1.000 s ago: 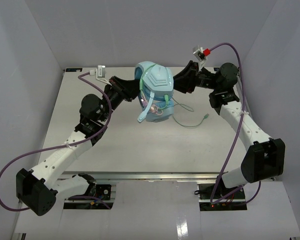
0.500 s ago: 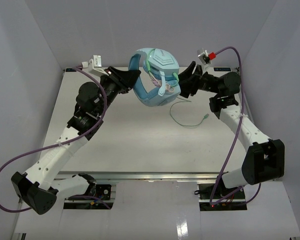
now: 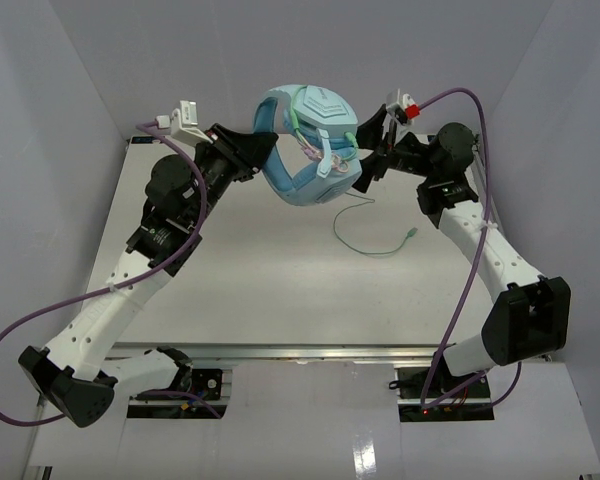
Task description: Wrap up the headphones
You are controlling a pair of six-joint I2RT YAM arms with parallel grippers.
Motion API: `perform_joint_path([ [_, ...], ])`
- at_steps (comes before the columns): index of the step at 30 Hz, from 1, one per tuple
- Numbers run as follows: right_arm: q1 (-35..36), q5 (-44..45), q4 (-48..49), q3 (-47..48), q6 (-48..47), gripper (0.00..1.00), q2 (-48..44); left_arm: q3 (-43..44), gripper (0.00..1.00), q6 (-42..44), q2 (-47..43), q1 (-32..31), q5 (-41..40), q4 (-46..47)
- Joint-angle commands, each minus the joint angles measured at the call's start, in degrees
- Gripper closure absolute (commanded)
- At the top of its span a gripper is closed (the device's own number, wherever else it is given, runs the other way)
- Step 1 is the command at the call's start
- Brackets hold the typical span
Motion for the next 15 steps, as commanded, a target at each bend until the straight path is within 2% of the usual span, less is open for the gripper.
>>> perform_joint_path([
  [1,3.23,-0.91,-10.11,4.22,-15.48,0.10,1.66,3.79,1.00,-2.61,-1.40,-0.17,-0.20,1.16],
  [8,5.50,-1.01,-13.08,0.05,-21.24,0.09,1.43,4.44,1.00,-2.88,-1.23,-0.17,-0.29,0.88],
  [15,6.15,-0.62,-15.83,-3.24,-26.70,0.01,5.52,5.17,1.00,-4.79,-1.07,-0.17,-1.10,0.57],
])
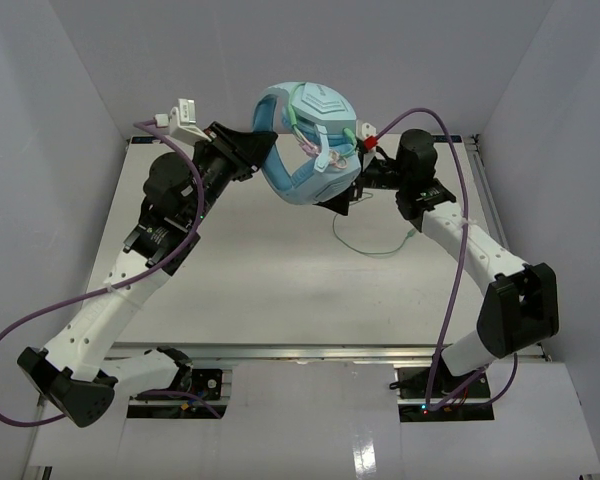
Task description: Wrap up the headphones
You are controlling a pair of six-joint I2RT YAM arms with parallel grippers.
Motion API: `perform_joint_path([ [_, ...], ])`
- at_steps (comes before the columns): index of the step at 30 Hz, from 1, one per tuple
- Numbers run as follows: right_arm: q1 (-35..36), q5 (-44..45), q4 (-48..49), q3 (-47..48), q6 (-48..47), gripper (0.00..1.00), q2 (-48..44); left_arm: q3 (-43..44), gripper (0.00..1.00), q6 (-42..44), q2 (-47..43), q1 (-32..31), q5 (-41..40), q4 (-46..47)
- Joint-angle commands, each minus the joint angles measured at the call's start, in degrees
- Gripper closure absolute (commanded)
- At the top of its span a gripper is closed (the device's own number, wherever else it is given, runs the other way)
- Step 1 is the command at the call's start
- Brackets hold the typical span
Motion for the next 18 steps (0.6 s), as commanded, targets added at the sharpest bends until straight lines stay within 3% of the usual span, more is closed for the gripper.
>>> perform_joint_path([
  [1,0.51,-1.20,-0.52,-2.35,-4.77,0.05,2.38,3.74,1.00,-3.56,-1.25,-0.17,-2.00,2.49],
  [4,1.18,-2.38,0.98,-6.27,-5.49,0.10,0.90,4.42,1.00,-2.82,-1.42,-0.17,-4.75,1.97],
  [8,3.05,-3.53,-0.47,-10.52,-8.89,0.32,-1.44,4.46,1.00,-2.99,-0.83,-0.17,-9.97,2.02],
  [14,5.58,-6.23,2.59,-18.75,-9.09,0.41,-6.54,4.16,1.00,-4.07,0.20,-0.17,-14.67,2.85],
  [18,8.55,-8.39,3.71,-22.28,-8.91,0.65,-8.71,4.70,1.00,-4.26,1.36,-0.17,-17.25,2.87],
])
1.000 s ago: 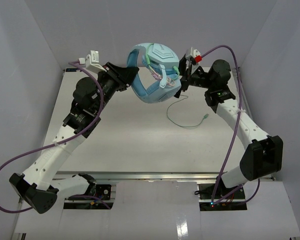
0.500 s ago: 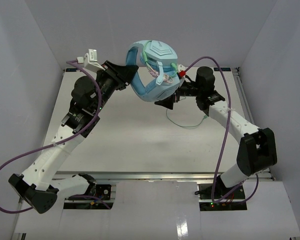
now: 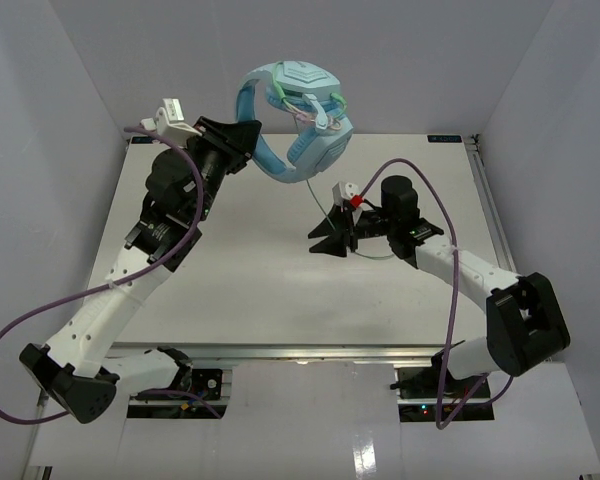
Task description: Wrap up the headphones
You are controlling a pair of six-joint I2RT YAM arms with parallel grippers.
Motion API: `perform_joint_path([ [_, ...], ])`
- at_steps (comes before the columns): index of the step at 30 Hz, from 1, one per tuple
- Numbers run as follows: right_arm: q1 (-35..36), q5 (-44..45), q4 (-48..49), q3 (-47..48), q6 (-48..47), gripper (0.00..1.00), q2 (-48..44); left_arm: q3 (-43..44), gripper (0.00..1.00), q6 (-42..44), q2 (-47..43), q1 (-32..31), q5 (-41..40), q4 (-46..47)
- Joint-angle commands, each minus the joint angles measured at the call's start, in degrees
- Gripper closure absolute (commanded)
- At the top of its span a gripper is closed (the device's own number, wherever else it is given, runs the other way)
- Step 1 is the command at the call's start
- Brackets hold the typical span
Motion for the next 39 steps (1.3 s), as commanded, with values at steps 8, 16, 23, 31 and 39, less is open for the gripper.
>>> perform_joint_path([
  [8,5.76,2.41,-0.66,-1.93,-0.77,0.91,-5.52,2.85,1.00,-0.70,0.61,-0.14,-12.06,3.09],
  [16,10.42,14.63,-14.43,4.70,-9.43,0.92,-4.82,4.87,1.00,3.18,4.20,-0.21,-16.86,2.90],
  [23,15.72,28.53,-24.79,10.86,-17.27,0.92,-2.58,5.37,1.00,13.84,9.24,-1.79,-25.85,6.88],
  [31,19.35,41.84,-32.74,17.94,-25.52,0.92,-2.76,1.32,1.00,35.38,13.25,-3.27,-32.33,21.02],
  [39,20.34,58.39,-36.07,22.15,-35.49,0.91,-5.51,-4.50,1.00,47.76,14.28,-4.01,-31.73,26.21],
])
